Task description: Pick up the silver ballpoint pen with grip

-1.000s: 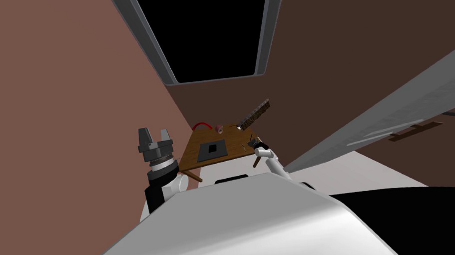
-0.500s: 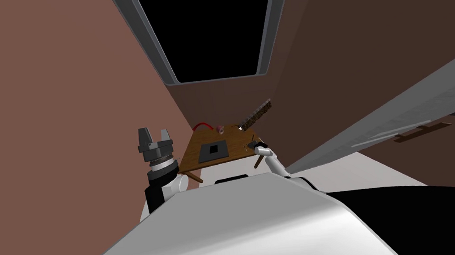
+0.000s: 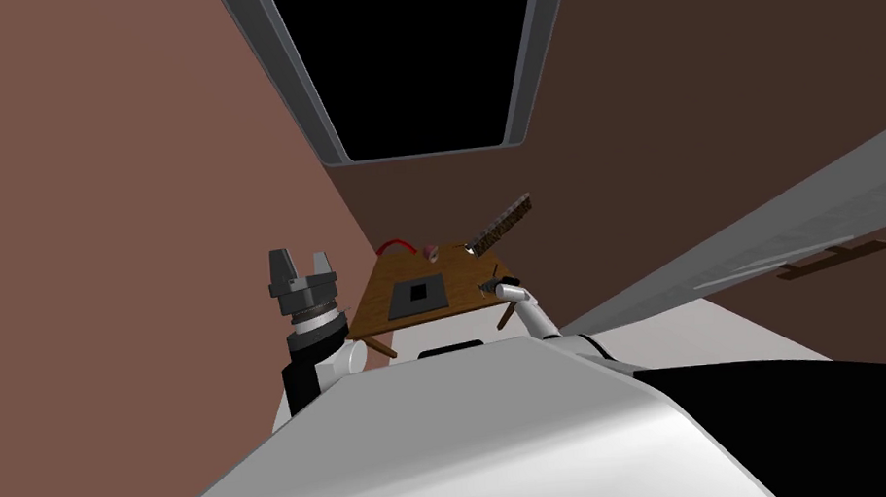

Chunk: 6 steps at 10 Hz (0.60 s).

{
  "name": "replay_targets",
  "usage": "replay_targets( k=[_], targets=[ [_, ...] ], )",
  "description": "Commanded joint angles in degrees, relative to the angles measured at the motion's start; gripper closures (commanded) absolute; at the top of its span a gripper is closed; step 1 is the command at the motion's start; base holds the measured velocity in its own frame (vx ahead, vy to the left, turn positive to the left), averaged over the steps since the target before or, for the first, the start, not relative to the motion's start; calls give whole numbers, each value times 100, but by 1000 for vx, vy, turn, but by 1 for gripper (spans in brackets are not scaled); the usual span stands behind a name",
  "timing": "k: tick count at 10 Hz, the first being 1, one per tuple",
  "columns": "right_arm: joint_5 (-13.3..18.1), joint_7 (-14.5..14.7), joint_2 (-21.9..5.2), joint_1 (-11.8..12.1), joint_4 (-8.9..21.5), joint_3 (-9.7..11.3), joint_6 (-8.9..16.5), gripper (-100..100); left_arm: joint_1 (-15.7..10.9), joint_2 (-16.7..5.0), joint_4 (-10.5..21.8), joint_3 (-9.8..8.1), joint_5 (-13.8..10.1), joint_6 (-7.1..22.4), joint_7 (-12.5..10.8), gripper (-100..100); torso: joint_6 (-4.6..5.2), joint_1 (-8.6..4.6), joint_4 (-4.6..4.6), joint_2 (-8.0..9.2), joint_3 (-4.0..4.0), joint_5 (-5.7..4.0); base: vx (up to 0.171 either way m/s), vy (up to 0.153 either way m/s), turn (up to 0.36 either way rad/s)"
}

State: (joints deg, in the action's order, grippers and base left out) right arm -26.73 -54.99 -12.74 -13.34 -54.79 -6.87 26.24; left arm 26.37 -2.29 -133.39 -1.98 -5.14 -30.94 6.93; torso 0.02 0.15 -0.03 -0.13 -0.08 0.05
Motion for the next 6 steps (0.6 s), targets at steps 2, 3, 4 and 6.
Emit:
replay_targets(
  k=[2, 3, 4, 6],
  targets=[
    [-106, -82, -40, -109, 299, 1, 101, -100, 0, 0, 0, 0, 0, 0, 0, 0, 1, -4, -1, 2, 0, -1, 24, 21, 0],
    [-196, -210, -75, -235, 518, -23, 259, -100, 0, 0, 0, 0, 0, 0, 0, 0, 1, -11, 1, 8, 4, -2, 19, 17, 4],
    [-196, -210, -75, -235, 540, -23, 259, -100, 0, 0, 0, 0, 0, 0, 0, 0, 1, -10, 1, 7, 4, -2, 18, 17, 2],
    [-354, -436, -145, -456, 927, -64, 537, -100, 0, 0, 0, 0, 0, 0, 0, 0, 0, -8, 1, 6, 3, -2, 31, 31, 6]
  ],
)
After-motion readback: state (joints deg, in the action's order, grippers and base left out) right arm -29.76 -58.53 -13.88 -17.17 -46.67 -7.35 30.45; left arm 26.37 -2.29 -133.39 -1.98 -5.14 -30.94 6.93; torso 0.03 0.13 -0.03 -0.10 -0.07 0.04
